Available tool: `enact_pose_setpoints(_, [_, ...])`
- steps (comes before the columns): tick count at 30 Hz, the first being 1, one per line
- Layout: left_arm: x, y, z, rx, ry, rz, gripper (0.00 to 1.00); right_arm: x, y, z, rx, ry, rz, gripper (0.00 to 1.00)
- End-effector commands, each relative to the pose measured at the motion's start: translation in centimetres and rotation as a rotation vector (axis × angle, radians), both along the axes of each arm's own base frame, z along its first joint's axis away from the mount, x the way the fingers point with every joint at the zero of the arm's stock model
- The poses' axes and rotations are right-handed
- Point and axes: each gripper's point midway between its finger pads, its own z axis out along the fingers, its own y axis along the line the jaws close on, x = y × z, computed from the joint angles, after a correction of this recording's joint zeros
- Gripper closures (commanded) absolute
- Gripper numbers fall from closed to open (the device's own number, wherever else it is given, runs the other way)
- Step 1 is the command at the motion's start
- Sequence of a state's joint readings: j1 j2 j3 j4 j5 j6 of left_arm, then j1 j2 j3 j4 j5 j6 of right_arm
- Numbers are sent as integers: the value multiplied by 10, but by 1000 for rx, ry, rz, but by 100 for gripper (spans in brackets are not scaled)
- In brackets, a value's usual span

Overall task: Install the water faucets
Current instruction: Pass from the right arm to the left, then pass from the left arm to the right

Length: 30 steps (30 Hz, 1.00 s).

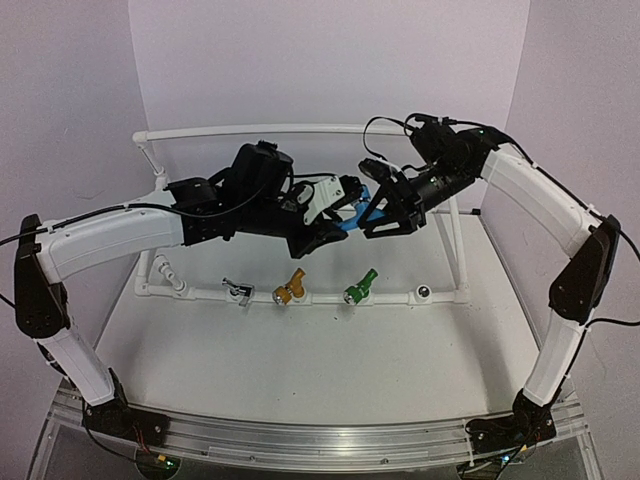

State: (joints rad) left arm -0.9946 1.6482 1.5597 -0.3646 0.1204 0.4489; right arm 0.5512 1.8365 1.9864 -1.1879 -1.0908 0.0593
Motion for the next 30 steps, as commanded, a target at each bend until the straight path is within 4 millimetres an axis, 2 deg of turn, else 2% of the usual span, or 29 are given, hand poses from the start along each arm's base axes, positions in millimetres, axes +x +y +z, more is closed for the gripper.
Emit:
enact_pose_setpoints(1, [-10, 1, 39, -80, -74, -28, 100, 6, 5, 16, 44, -30, 1, 53])
enact_pose_setpoints(11, [-14, -9, 42, -75, -130, -42, 100, 17, 9, 14, 55, -1, -22, 64])
enact_pose_setpoints(17, [-10, -11, 44, -87, -139, -24, 100, 26, 3, 15, 62, 6, -49, 87])
enact_pose_setpoints(21, [-6, -13, 42, -86, -143, -7, 100, 25, 0, 14, 69, 19, -48, 98])
enact_pose_setpoints(23, [-4, -12, 40, -80, -140, 3, 87, 27, -2, 15, 71, 16, -53, 100])
enact_pose_setpoints(25, [-3, -9, 40, -83, -129, 29, 60, 35, -12, 16, 60, -7, -80, 100])
enact_pose_setpoints(26, [-2, -6, 40, -89, -118, 45, 46, 42, -21, 17, 43, -45, -101, 100])
enact_pose_setpoints(27, [-1, -2, 44, -105, -108, 73, 38, 51, -33, 14, 2, -96, -126, 100])
enact_pose_setpoints(28, [3, 5, 48, -122, -103, 115, 32, 60, -47, 8, -59, -158, -153, 100])
enact_pose_setpoints(30, [5, 17, 53, -162, -82, 178, 21, 72, -74, -5, -217, -389, -116, 100])
